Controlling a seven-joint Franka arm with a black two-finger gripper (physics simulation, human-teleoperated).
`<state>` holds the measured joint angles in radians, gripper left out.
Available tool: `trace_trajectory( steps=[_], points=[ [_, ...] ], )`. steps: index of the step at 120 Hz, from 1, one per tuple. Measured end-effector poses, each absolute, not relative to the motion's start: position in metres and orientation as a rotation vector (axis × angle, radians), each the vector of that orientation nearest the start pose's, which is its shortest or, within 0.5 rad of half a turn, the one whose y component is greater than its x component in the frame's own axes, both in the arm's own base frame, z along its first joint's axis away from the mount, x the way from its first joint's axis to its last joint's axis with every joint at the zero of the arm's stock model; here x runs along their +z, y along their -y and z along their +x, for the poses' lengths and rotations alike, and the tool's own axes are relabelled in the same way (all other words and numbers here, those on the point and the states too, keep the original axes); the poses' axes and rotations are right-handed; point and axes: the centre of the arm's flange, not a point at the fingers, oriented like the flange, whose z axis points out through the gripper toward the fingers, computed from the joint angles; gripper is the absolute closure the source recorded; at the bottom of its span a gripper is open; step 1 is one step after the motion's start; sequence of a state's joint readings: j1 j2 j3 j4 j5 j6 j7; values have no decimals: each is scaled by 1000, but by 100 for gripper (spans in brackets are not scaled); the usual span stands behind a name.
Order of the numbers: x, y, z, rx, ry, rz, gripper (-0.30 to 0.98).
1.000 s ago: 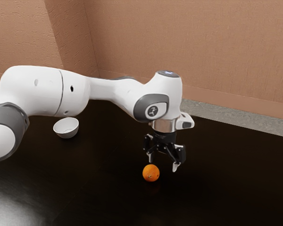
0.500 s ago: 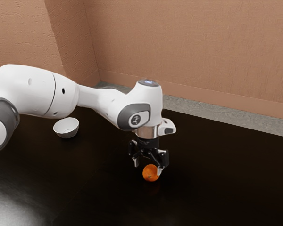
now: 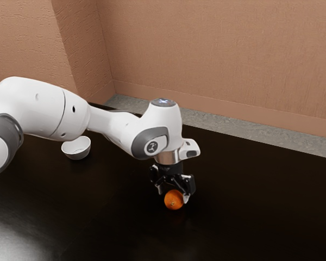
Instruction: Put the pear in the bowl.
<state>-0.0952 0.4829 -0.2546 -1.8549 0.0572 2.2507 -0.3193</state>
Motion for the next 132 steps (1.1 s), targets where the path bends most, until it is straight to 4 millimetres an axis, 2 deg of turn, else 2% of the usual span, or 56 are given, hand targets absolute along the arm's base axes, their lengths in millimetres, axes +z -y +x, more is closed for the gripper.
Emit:
trace_trajectory(
  steps=[10,37,104,113,121,132],
  points=[
    [253,206,592,152,-67,-3196,0],
    [253,207,594,111,-70,-3221,1],
    [252,200,592,139,0,-3259,35],
    [254,198,593,133,5,-3254,41],
    [265,196,594,113,11,-3249,48],
    [276,194,594,99,20,-3240,49]
  ],
)
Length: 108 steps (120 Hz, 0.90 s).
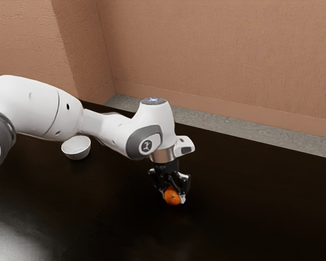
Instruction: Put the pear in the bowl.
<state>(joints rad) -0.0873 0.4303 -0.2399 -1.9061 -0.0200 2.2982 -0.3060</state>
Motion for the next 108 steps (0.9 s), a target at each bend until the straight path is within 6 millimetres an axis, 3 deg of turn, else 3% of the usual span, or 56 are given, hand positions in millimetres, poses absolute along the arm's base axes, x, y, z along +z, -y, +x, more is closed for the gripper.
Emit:
trace_trajectory(
  steps=[13,32,48,70,80,95,108],
  points=[
    [295,190,595,76,37,-3231,51],
    [345,178,594,13,74,-3214,57],
    [370,167,592,0,109,-3199,60],
    [377,164,589,21,130,-3184,70],
    [377,162,589,30,143,-3176,67],
    [376,150,591,46,187,-3165,62],
    [381,127,594,42,250,-3154,60]
  ],
)
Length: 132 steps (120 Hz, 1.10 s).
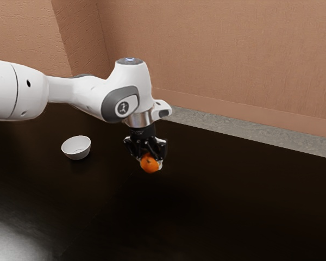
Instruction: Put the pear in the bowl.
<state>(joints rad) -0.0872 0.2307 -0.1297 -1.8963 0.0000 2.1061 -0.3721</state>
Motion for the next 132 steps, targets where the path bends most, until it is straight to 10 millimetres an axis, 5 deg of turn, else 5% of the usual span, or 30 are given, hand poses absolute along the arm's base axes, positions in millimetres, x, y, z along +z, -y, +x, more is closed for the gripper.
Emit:
trace_trajectory(
  steps=[47,73,132],
  points=[
    [380,22,603,81,482,-3086,60],
    [378,-64,601,86,642,-3027,60],
    [343,-182,636,75,771,-2965,59]
  ],
)
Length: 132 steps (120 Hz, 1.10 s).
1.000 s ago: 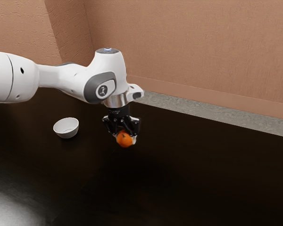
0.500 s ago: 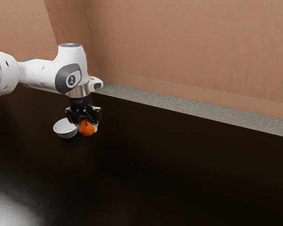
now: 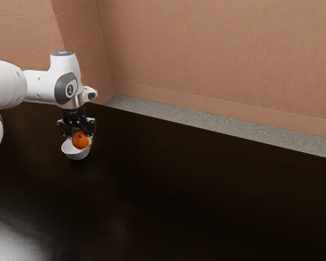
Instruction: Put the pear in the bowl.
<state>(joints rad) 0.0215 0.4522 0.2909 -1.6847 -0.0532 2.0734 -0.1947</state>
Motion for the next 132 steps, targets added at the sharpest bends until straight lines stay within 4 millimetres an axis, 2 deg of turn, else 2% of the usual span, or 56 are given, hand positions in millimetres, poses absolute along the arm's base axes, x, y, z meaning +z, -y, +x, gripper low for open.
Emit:
trace_trajectory(
  steps=[25,46,64,83,93,103,109,115,121,132],
  points=[
    [325,-232,654,52,801,-2962,60],
    [319,-249,664,37,766,-2967,59],
    [319,-252,664,35,721,-2994,36],
    [320,-252,664,32,666,-3027,18],
    [330,-252,663,20,640,-3040,12],
    [368,-248,659,-16,611,-3059,8],
    [398,-239,654,-40,582,-3079,6],
    [428,-213,652,-61,515,-3110,5],
    [459,-172,650,-85,412,-3142,4],
    [521,-81,638,-137,178,-3185,3]
  ],
)
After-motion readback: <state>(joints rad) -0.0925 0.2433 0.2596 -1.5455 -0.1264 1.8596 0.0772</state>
